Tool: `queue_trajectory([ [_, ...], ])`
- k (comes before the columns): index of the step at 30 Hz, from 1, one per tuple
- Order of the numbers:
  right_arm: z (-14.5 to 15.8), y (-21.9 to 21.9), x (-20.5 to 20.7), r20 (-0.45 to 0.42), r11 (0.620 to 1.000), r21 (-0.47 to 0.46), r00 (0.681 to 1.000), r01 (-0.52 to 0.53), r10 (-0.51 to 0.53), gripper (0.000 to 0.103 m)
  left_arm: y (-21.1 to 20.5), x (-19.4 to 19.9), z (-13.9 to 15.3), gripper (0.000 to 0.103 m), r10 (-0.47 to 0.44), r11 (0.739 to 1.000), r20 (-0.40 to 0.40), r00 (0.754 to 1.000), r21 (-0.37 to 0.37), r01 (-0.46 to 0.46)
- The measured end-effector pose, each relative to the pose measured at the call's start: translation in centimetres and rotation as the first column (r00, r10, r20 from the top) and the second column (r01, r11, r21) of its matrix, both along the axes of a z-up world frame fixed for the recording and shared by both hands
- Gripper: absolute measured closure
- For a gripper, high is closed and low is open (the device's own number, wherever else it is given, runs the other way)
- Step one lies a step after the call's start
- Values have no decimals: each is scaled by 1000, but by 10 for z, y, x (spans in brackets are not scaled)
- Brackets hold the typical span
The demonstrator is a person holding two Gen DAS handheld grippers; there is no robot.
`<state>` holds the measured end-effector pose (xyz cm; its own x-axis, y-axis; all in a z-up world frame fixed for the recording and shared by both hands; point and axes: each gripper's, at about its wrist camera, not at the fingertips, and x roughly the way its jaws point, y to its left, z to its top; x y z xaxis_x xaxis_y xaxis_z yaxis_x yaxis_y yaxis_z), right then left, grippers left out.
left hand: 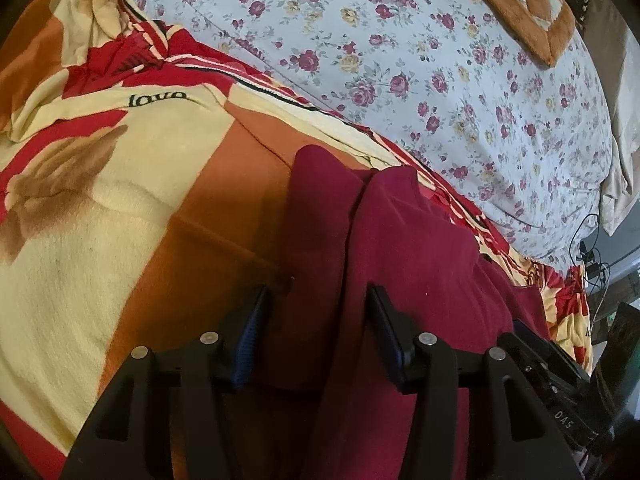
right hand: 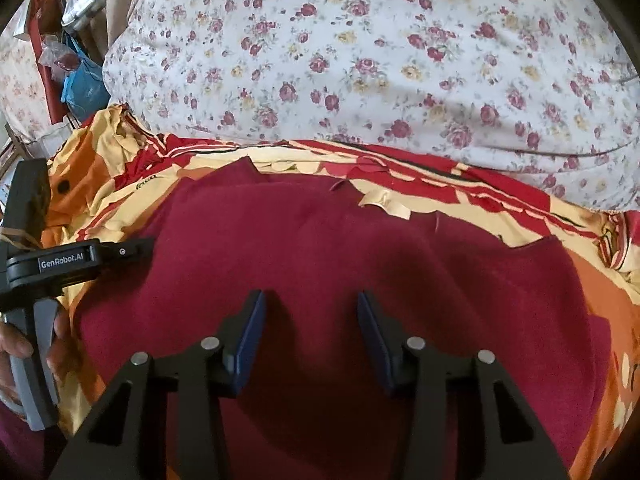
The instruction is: Fold small clothes
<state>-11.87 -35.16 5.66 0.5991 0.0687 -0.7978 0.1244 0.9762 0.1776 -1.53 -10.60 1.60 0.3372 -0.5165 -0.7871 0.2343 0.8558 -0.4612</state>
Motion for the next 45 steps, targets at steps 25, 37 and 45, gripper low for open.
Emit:
queue_trajectory([
  [25,9,-16,-8,39,990,138,999,6,-12,60,-4,-14,37,94,-10,995,29,1000,-98,12],
  [37,-19,-45,-1,-14,971,223,997,82,-81,67,-50,-44,109,94,-145,984,139,980,-79,157],
  [45,-19,-70,-19,49,904,412,987,118,-152,71,-106,-71,134,95,-259,964,177,950,-14,266],
])
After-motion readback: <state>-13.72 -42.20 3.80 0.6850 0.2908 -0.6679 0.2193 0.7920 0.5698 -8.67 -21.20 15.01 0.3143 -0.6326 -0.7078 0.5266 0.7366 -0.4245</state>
